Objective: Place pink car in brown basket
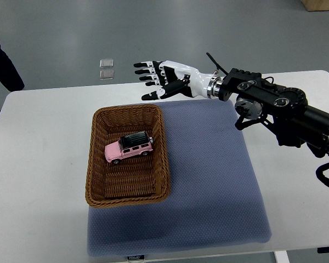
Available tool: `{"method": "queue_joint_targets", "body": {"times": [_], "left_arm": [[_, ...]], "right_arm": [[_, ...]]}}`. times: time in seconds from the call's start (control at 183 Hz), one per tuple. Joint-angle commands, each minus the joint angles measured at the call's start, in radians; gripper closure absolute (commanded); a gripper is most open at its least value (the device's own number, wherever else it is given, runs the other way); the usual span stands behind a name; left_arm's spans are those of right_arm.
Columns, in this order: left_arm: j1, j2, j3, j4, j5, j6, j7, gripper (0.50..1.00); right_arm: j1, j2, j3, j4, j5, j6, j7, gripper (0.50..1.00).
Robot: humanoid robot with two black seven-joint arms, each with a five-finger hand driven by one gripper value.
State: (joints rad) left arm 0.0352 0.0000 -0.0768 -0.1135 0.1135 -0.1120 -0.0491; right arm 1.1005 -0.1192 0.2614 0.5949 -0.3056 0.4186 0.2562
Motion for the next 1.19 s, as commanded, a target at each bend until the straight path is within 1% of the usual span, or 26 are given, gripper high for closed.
{"method": "queue_joint_targets", "body": {"times": [0.0,0.126,0.263,0.547,0.695,1.182], "left_arm": [[0.0,0.0,0.0,0.0,0.0,0.0,0.0,0.5],[0.0,0.0,0.0,0.0,0.0,0.0,0.0,0.5],[0.0,0.0,0.0,0.0,0.0,0.0,0.0,0.5],[0.0,0.0,0.0,0.0,0.0,0.0,0.0,0.5],[0.0,0.0,-0.001,0.0,0.0,0.0,0.0,0.5],[0.0,0.0,0.0,0.0,0.0,0.0,0.0,0.5]], "right_arm": [[-0.042,-0.042,0.015,0.0,0.124,-0.009,-0.031,0.587],[-0.082,-0.074,0.041,-0.004,0.255,-0.012,-0.049,0.587],[-0.159,-0.103,0.116,-0.006,0.421,-0.001,-0.112,0.587],[-0.237,-0.119,0.179,-0.032,0.519,0.0,-0.169,0.587],[-0.249,-0.119,0.18,-0.033,0.507,-0.003,-0.158,0.587],[-0.251,-0.117,0.18,-0.056,0.5,-0.004,-0.158,0.587]]}}
